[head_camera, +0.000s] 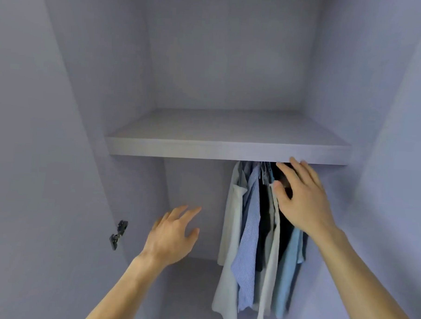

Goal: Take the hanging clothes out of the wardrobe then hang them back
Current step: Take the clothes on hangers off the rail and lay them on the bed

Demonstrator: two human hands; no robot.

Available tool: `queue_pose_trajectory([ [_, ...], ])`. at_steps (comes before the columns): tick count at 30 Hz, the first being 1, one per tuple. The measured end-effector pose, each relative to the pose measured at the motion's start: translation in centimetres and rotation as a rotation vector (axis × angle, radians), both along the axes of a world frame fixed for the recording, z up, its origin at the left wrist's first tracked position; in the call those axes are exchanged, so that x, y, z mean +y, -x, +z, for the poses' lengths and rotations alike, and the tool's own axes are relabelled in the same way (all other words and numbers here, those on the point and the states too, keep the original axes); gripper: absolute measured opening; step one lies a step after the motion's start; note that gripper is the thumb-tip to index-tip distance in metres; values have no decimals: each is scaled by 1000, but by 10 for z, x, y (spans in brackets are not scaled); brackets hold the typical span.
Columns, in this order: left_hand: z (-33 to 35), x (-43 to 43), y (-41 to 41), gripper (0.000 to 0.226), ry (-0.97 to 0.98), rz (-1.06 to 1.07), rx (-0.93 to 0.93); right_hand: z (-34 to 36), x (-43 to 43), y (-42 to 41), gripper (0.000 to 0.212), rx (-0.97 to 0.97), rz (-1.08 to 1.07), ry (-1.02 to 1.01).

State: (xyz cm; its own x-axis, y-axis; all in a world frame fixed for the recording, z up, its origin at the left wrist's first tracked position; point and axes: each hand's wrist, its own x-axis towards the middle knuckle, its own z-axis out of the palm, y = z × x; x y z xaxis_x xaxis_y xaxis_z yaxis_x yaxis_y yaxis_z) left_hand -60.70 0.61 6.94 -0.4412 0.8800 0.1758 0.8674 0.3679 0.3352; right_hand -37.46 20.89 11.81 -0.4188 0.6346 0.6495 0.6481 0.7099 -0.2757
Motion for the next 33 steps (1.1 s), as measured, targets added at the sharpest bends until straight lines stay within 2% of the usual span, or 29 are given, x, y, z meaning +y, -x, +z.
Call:
queue_pose_trajectory([
  [4, 3, 58, 13, 58, 0, -6, -41, 26, 75, 39, 55, -27, -127, -104],
  [7, -6, 103, 24, 62, 16, -12, -77, 10, 119, 70, 50, -79, -174, -193],
  [12, -37, 185, 35, 66, 5, -54, -283, -23, 165, 101, 41, 137, -259, -524],
  [17, -71, 270, 24, 68, -29, 29, -529, -33, 186, 112, 41, 247, -270, -748],
  [20, -84, 304, 14, 58, -86, 83, -552, -35, 191, 115, 42, 275, -272, -789],
  [24, -91, 327, 8, 29, -114, 108, -539, -35, 194, 115, 42, 291, -278, -799],
  [27, -88, 331, 4, 10, -203, 141, -548, -36, 194, 115, 42, 290, -280, -799],
  [33, -73, 320, 8, 21, -309, 160, -657, -35, 192, 114, 40, 285, -277, -765],
])
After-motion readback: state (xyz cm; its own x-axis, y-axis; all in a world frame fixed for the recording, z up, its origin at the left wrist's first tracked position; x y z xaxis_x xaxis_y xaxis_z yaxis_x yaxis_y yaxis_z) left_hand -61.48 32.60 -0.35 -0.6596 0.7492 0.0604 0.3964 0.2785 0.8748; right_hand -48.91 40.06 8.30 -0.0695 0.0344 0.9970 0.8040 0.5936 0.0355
